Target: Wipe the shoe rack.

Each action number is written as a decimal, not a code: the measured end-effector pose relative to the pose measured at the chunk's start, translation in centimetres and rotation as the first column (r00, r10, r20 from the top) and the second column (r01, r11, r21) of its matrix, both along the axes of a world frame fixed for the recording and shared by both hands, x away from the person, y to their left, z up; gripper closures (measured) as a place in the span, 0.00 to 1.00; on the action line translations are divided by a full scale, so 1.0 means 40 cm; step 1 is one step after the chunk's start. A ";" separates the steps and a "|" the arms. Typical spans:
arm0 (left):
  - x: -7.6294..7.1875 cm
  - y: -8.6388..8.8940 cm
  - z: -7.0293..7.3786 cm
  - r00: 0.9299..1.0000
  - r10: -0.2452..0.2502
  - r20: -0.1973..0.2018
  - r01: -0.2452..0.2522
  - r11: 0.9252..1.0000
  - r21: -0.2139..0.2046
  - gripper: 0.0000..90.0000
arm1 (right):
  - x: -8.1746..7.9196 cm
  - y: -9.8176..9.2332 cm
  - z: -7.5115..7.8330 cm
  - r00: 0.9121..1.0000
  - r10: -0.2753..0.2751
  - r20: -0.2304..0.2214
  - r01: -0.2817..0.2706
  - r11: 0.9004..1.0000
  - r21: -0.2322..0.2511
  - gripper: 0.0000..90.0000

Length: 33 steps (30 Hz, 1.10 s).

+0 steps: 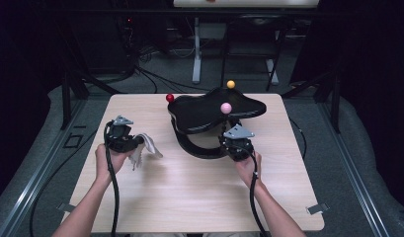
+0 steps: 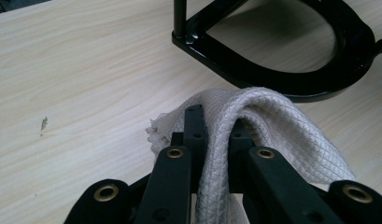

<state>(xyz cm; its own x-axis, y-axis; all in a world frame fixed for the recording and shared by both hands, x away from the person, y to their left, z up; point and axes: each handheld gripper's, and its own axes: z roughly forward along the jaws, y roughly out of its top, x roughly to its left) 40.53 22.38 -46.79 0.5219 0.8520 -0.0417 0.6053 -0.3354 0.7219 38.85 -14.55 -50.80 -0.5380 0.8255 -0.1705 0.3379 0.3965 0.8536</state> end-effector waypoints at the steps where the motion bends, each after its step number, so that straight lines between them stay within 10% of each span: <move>1: 0.007 -0.003 -0.001 1.000 0.004 0.003 -0.004 1.000 0.005 0.92 | 0.000 -0.003 -0.001 1.000 0.008 0.002 -0.008 1.000 0.000 0.84; 33: 0.208 -0.142 -0.003 0.999 0.023 -0.034 -0.023 1.000 0.001 0.92 | -0.024 0.000 -0.001 0.999 0.045 0.012 -0.045 0.998 -0.037 0.83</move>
<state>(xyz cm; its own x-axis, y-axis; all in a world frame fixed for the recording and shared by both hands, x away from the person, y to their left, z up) 48.87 16.71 -46.93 0.5007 0.8636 -0.0586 0.6369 -0.3218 0.7006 37.90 -14.56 -50.82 -0.5720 0.7936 -0.2074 0.3078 0.4420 0.8425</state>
